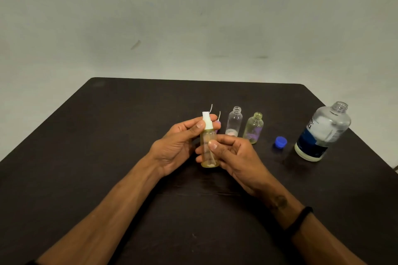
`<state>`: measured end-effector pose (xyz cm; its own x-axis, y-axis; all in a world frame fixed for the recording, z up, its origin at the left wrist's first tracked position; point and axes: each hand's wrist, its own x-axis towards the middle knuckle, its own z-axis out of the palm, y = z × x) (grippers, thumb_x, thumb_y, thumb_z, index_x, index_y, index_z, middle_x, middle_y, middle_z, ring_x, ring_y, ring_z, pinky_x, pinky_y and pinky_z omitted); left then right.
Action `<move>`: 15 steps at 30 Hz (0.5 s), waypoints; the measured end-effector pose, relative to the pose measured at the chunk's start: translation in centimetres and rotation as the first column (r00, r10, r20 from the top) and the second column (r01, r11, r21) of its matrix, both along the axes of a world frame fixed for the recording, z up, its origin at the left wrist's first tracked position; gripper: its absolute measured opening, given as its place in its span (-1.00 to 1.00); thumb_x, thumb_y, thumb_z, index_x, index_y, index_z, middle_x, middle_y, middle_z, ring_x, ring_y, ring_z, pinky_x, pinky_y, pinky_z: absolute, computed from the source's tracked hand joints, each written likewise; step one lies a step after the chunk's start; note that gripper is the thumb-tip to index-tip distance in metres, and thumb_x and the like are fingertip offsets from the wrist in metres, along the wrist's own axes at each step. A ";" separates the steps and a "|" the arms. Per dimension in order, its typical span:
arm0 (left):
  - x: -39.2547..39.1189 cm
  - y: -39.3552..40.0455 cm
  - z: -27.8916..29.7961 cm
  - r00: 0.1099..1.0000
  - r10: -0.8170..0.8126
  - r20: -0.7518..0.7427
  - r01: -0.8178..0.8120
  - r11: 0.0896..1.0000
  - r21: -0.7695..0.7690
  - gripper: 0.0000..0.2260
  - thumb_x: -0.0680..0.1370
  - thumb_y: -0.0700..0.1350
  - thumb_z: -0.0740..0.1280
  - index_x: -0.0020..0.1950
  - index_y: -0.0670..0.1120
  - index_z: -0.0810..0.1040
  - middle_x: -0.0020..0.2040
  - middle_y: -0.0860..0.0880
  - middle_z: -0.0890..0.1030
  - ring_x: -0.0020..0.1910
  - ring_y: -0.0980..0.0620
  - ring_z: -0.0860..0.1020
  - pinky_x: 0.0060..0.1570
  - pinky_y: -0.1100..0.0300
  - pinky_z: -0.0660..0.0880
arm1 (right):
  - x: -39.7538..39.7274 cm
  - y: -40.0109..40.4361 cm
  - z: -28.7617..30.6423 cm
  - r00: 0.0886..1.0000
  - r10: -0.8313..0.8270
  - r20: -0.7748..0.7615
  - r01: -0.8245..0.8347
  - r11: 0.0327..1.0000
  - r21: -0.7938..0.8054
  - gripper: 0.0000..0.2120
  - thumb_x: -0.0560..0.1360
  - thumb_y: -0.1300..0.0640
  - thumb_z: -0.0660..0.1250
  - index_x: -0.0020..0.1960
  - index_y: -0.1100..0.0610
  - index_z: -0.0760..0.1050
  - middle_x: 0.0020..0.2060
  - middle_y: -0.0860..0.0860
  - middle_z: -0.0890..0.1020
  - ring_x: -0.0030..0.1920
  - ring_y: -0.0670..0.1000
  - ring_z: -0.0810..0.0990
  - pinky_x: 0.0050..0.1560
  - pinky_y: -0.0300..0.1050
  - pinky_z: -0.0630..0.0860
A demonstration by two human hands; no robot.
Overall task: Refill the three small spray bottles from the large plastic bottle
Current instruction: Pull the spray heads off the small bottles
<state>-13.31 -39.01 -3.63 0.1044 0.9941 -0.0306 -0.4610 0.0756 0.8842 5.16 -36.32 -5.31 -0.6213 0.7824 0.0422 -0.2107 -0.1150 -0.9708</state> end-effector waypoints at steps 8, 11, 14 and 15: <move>0.2 -0.3 0.1 0.989 0.101 -0.109 -0.092 0.992 0.087 -0.68 0.56 -0.14 0.38 0.29 -0.16 0.64 0.15 -0.12 0.75 0.11 0.01 0.71 0.06 0.17 0.66 | -0.1 -0.2 -0.2 0.991 -0.111 0.069 0.096 0.976 0.195 -0.65 0.53 0.14 0.45 0.27 0.26 0.61 0.02 0.19 0.77 0.01 0.23 0.77 0.11 0.09 0.70; 0.6 -0.5 0.2 0.971 0.195 -0.138 -0.179 0.976 0.121 -0.66 0.51 -0.17 0.46 0.27 -0.20 0.65 0.11 -0.13 0.76 0.11 0.01 0.73 0.04 0.23 0.64 | -0.1 -0.3 -0.4 0.973 -0.199 0.115 0.159 0.944 0.288 -0.65 0.52 0.16 0.51 0.28 0.23 0.62 0.02 0.10 0.78 0.01 0.13 0.78 0.12 0.07 0.70; 1.2 -0.5 0.2 0.936 0.321 -0.143 -0.303 0.943 0.136 -0.67 0.44 -0.24 0.53 0.19 -0.22 0.67 0.01 -0.11 0.78 0.04 0.03 0.75 0.01 0.29 0.62 | -0.3 -0.4 -0.7 0.905 -0.380 0.190 0.264 0.853 0.449 -0.56 0.49 0.11 0.58 0.32 0.19 0.62 0.01 -0.02 0.77 0.03 -0.07 0.76 0.12 -0.11 0.69; 1.4 -0.5 0.0 0.916 0.371 -0.151 -0.352 0.926 0.137 -0.65 0.38 -0.23 0.57 0.15 -0.21 0.68 -0.01 -0.10 0.78 0.02 0.04 0.76 0.01 0.29 0.62 | -0.3 -0.5 -0.7 0.878 -0.437 0.196 0.294 0.815 0.499 -0.55 0.47 0.09 0.60 0.32 0.17 0.63 -0.02 -0.04 0.77 0.01 -0.10 0.75 0.08 -0.18 0.68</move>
<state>-11.96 -39.47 -3.58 -0.2603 0.9613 0.0903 -0.2805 -0.1648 0.9456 4.82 -36.78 -6.04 -0.3316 0.8929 0.3046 0.1475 0.3680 -0.9181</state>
